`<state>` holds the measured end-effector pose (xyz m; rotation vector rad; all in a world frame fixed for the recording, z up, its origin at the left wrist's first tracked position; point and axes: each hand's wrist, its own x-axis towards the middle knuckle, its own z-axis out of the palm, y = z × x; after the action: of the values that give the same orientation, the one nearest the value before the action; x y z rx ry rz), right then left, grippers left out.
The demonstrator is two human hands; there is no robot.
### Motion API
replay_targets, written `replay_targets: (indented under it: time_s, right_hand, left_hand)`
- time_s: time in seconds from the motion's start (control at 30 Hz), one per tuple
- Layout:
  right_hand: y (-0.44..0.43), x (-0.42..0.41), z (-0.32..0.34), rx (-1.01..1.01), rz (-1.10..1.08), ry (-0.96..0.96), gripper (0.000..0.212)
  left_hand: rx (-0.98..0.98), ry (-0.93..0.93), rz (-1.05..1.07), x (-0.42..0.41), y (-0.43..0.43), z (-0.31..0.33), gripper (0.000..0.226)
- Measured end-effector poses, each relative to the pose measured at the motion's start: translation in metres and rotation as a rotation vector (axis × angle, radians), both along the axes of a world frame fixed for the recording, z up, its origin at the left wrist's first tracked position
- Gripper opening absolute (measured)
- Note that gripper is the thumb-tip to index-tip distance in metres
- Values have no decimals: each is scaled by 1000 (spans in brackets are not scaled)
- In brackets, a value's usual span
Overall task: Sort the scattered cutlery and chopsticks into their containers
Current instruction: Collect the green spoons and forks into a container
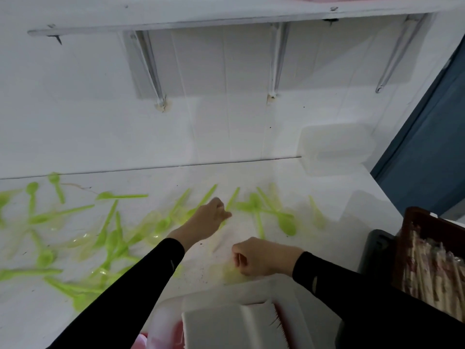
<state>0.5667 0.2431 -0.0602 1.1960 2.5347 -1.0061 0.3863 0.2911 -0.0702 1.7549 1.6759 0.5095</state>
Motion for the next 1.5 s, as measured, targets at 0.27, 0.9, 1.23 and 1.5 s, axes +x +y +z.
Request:
replay_targets:
  time_s: [0.27,0.9,1.23,1.5]
  right_hand:
    - [44,49,33,-257,-517,265,30]
    - [27,11,-13,186,-313,159,46]
    - [42,17,-3,159,-501,254,14]
    - [57,51,42,-178,-972,814,15]
  left_hand:
    - [162,-574,337,31,19,65,20]
    - [65,-920,593,43,10,33,16]
    - [-17,-686,452,41,6,31,40]
    - [-194,-738,32,71,6,30,33]
